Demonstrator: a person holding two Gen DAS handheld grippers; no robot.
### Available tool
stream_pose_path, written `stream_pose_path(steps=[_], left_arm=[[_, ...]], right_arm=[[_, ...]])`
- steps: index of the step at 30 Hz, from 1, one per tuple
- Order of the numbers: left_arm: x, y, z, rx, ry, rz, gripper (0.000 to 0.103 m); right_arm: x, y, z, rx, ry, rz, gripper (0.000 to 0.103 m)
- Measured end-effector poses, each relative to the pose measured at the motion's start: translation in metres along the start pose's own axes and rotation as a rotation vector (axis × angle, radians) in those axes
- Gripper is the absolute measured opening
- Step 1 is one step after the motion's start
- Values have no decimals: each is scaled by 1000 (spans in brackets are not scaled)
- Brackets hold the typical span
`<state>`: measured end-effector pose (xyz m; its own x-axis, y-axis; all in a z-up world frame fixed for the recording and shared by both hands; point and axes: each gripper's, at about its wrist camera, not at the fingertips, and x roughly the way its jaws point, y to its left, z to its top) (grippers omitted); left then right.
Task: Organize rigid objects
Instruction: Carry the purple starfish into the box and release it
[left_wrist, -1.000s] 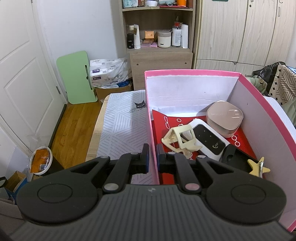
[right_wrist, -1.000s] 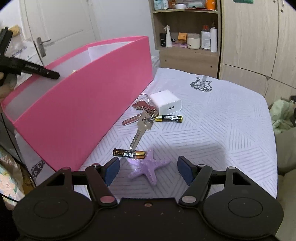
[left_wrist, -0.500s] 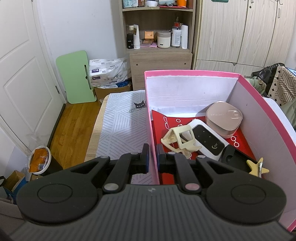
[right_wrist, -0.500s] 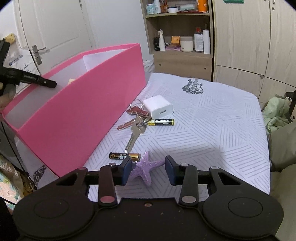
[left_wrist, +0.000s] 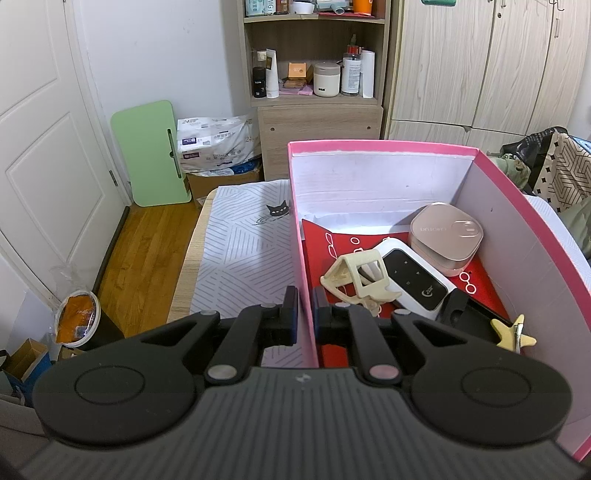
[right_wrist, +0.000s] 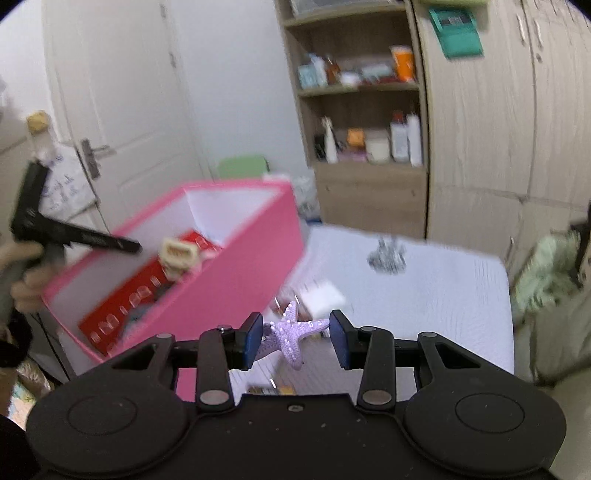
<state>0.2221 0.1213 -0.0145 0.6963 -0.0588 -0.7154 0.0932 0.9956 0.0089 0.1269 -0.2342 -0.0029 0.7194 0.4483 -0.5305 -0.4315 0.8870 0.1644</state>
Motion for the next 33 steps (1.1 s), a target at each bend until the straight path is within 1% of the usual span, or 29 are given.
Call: stream_pose_path(steps=[1, 3, 5, 7, 9, 12, 14, 17, 20, 22, 24, 27, 30, 32, 33], left_arm=[[0, 0, 0, -1, -1, 0, 8], [0, 0, 0, -3, -2, 0, 8], [0, 0, 0, -5, -2, -1, 8], [0, 1, -1, -4, -3, -2, 8], [0, 1, -1, -4, -2, -1, 8], [-1, 0, -1, 4, -8, 4, 8], [-2, -1, -1, 9, -14, 11, 8], [-3, -1, -3, 2, -18, 3, 8], [-4, 2, -3, -15, -17, -13, 8], [-3, 2, -2, -16, -18, -18, 8], [-3, 2, -2, -13, -17, -16, 8], [-3, 2, -2, -16, -14, -19, 8], [-2, 4, -2, -22, -14, -23, 8], [-2, 4, -2, -25, -13, -26, 8], [-2, 4, -2, -23, -13, -25, 8]], right_arm=[[-1, 5, 4, -15, -14, -1, 45], [-1, 14, 12, -36, -39, 38, 45], [3, 23, 21, -50, -55, 98, 45], [10, 36, 29, -74, -48, 156, 45], [21, 49, 37, -97, -14, 224, 45], [42, 69, 47, -124, 65, 325, 45], [57, 81, 51, -130, 131, 374, 45], [82, 94, 54, -115, 234, 420, 45], [102, 105, 50, -97, 323, 443, 45], [113, 111, 46, -97, 361, 447, 45], [119, 115, 42, -111, 392, 432, 45], [125, 123, 39, -164, 426, 380, 46], [123, 122, 43, -148, 419, 391, 47], [116, 116, 49, -127, 378, 393, 49], [110, 111, 53, -117, 346, 389, 52]])
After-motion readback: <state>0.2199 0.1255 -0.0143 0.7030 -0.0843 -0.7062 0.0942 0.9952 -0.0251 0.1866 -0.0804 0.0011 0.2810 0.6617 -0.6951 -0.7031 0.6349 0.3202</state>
